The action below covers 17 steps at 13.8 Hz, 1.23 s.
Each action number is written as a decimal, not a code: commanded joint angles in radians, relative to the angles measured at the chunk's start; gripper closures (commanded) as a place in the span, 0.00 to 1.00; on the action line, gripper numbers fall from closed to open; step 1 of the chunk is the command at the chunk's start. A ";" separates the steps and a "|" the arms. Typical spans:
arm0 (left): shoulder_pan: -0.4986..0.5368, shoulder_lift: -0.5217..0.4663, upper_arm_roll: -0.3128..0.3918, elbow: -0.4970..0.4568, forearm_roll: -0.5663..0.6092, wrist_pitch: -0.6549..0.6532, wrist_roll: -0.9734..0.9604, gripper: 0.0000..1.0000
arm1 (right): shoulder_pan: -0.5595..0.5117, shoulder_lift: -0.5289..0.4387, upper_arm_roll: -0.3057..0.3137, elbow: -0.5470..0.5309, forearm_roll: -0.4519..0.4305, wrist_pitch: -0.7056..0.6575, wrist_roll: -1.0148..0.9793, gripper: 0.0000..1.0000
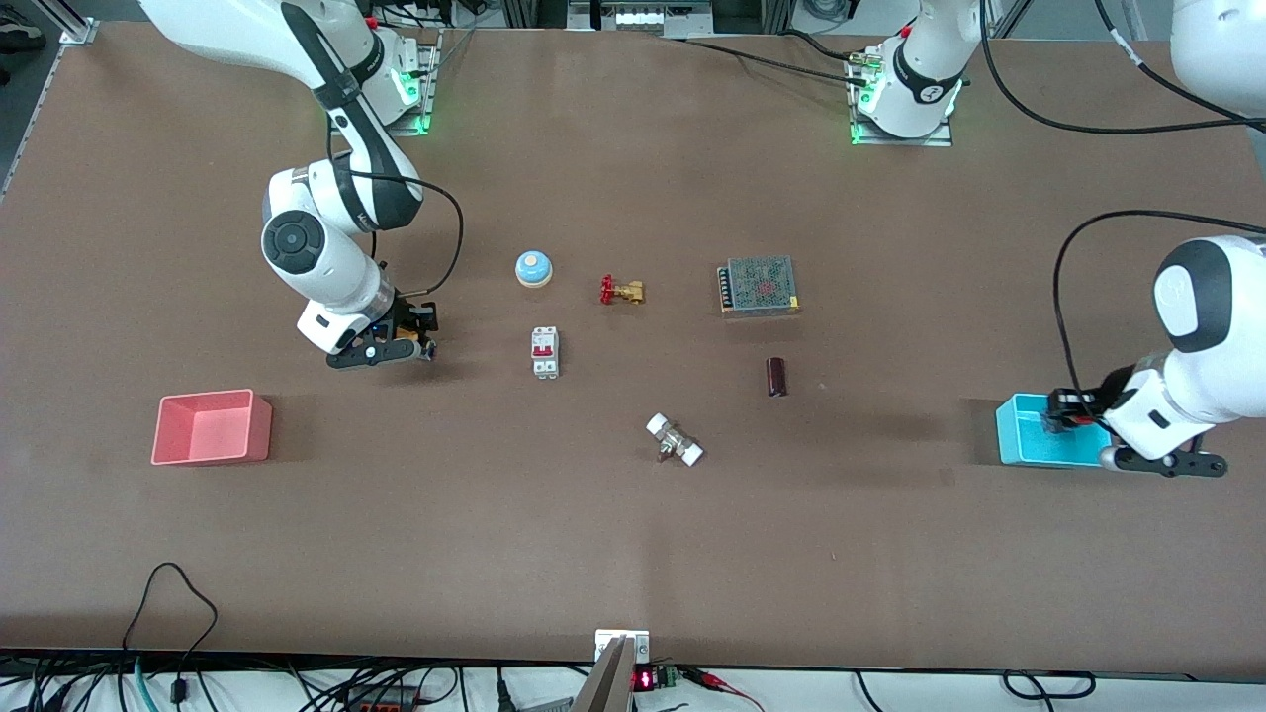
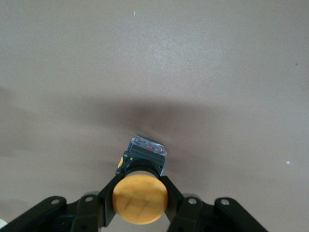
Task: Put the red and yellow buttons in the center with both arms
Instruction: 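Place the yellow button mid-table while the left gripper carries the red button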
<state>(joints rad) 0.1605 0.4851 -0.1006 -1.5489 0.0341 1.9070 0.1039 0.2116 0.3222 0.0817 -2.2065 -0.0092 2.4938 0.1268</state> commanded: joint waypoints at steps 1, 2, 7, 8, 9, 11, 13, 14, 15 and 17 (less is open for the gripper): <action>-0.005 0.013 -0.111 -0.028 -0.013 -0.028 -0.055 0.72 | 0.005 0.005 0.001 -0.001 -0.017 0.010 0.022 0.61; -0.007 0.015 -0.132 -0.049 -0.013 -0.005 -0.059 0.72 | 0.005 0.008 0.001 -0.001 -0.017 0.010 0.024 0.60; -0.067 0.012 -0.149 -0.167 -0.010 0.086 -0.200 0.73 | 0.005 0.011 0.003 0.001 -0.017 0.008 0.024 0.41; -0.076 0.012 -0.149 -0.196 -0.010 0.128 -0.211 0.73 | 0.005 0.012 0.003 0.001 -0.017 0.008 0.024 0.33; -0.076 0.007 -0.149 -0.245 -0.010 0.185 -0.213 0.73 | 0.005 0.012 0.003 0.002 -0.017 0.008 0.022 0.24; -0.081 -0.005 -0.149 -0.324 -0.010 0.298 -0.228 0.72 | 0.005 0.011 0.003 0.016 -0.015 0.002 0.022 0.03; -0.110 -0.002 -0.149 -0.371 -0.007 0.375 -0.240 0.70 | -0.003 -0.006 0.004 0.049 -0.006 -0.022 0.017 0.00; -0.114 -0.002 -0.149 -0.400 -0.007 0.426 -0.253 0.69 | -0.005 -0.026 0.007 0.101 0.003 -0.106 0.016 0.00; -0.114 0.000 -0.149 -0.430 -0.007 0.473 -0.254 0.68 | -0.009 -0.034 0.009 0.187 0.006 -0.221 0.011 0.00; -0.113 0.001 -0.149 -0.467 -0.005 0.535 -0.254 0.63 | -0.030 -0.034 0.007 0.366 0.035 -0.442 0.008 0.00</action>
<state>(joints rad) 0.0446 0.5188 -0.2511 -1.9572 0.0338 2.3869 -0.1407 0.2073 0.2986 0.0815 -2.0021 -0.0021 2.2415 0.1276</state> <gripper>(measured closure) 0.634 0.000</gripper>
